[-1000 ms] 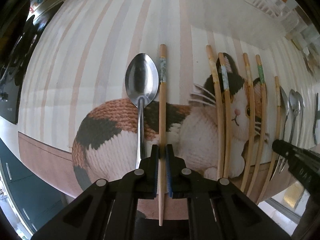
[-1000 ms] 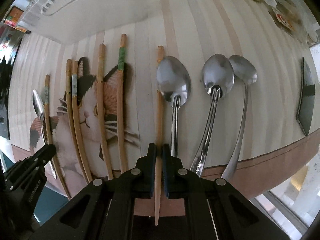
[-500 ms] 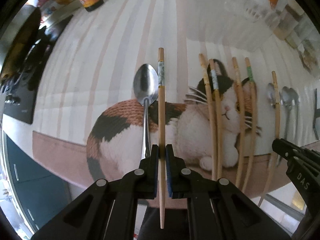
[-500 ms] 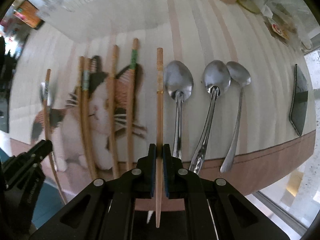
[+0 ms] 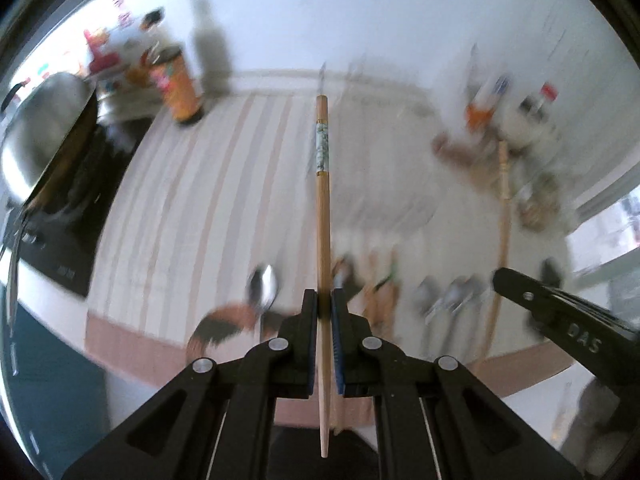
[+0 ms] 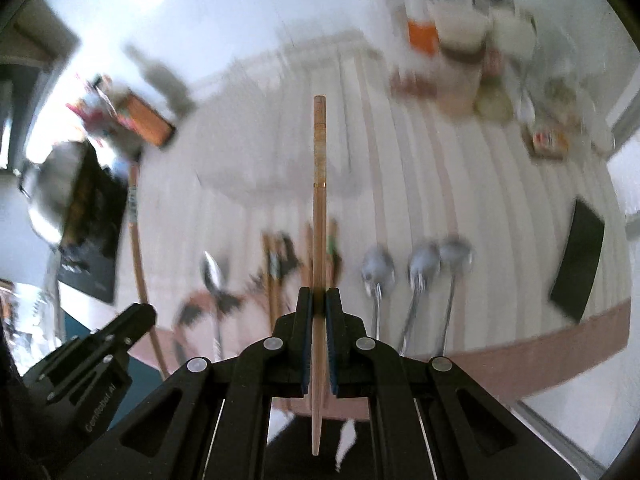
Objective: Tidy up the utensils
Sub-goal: 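Carry both chopsticks into the clear plastic tray and open both tools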
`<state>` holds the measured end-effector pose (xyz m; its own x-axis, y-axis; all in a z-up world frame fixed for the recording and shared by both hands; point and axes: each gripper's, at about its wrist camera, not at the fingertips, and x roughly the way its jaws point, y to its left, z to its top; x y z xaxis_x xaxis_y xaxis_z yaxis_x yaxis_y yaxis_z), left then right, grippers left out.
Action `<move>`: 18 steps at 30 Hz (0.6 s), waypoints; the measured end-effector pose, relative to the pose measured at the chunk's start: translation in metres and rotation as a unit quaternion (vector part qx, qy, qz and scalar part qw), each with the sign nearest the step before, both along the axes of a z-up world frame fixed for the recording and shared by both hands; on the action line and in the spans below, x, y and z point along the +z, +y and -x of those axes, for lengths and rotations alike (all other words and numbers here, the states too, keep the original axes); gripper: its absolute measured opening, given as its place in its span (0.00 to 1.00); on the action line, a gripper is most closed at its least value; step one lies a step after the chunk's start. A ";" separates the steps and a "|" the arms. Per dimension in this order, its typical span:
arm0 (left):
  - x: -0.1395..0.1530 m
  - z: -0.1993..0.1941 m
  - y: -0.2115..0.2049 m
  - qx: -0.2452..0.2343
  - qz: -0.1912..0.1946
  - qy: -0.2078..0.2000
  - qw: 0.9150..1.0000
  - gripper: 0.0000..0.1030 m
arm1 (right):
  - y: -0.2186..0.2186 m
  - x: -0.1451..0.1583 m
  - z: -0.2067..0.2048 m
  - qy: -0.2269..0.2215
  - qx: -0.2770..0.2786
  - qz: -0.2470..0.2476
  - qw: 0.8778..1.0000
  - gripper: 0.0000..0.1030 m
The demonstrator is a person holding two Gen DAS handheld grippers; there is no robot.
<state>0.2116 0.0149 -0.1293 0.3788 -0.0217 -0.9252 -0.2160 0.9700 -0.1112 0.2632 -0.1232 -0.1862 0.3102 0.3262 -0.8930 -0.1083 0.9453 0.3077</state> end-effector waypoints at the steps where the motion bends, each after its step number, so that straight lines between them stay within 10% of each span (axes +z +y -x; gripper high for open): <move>1: 0.009 -0.015 0.003 -0.003 0.014 -0.005 1.000 0.04 | -0.004 0.014 -0.015 -0.007 -0.002 -0.008 1.000 0.06; 6: 0.022 -0.101 0.017 -0.026 0.054 -0.007 0.998 0.04 | -0.010 0.036 -0.095 -0.016 -0.020 -0.009 1.000 0.06; 18: -0.053 -0.234 0.039 -0.050 0.109 0.087 0.989 0.05 | 0.029 -0.035 -0.230 0.049 -0.006 0.029 0.998 0.06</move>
